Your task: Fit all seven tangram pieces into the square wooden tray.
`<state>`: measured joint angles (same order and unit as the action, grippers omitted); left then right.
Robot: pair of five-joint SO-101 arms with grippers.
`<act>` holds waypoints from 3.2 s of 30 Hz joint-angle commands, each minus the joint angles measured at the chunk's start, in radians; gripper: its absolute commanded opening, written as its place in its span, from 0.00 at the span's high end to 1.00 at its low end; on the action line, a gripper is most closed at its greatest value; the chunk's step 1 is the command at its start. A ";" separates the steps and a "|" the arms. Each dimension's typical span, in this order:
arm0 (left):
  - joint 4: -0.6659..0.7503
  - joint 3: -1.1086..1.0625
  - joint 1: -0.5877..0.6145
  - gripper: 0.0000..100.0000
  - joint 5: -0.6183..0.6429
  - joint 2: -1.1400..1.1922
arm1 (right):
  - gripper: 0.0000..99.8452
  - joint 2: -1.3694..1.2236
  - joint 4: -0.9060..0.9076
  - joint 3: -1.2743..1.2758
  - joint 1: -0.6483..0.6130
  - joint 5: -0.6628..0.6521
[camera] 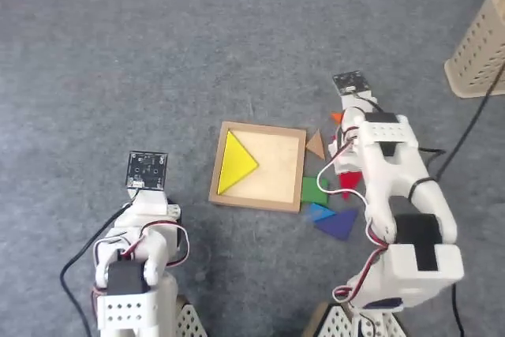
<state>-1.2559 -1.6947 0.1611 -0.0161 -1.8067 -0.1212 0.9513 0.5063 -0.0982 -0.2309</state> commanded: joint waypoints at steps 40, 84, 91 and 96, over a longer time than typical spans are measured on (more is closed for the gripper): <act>-0.008 0.010 -0.005 0.98 -0.003 -0.018 | 0.72 0.094 -0.177 0.149 -0.087 -0.015; -0.008 0.010 -0.005 0.98 -0.003 -0.018 | 0.86 0.183 -0.051 0.103 0.045 -0.008; -0.008 0.010 -0.005 0.98 -0.003 -0.018 | 0.71 0.380 0.053 0.167 0.062 0.083; -0.008 0.010 -0.005 0.98 -0.003 -0.018 | 0.71 0.367 0.025 0.242 0.062 0.129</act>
<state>-1.2559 -1.6947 0.1611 -0.0161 -1.8067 0.2025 0.9943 0.7411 -0.0460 -0.1312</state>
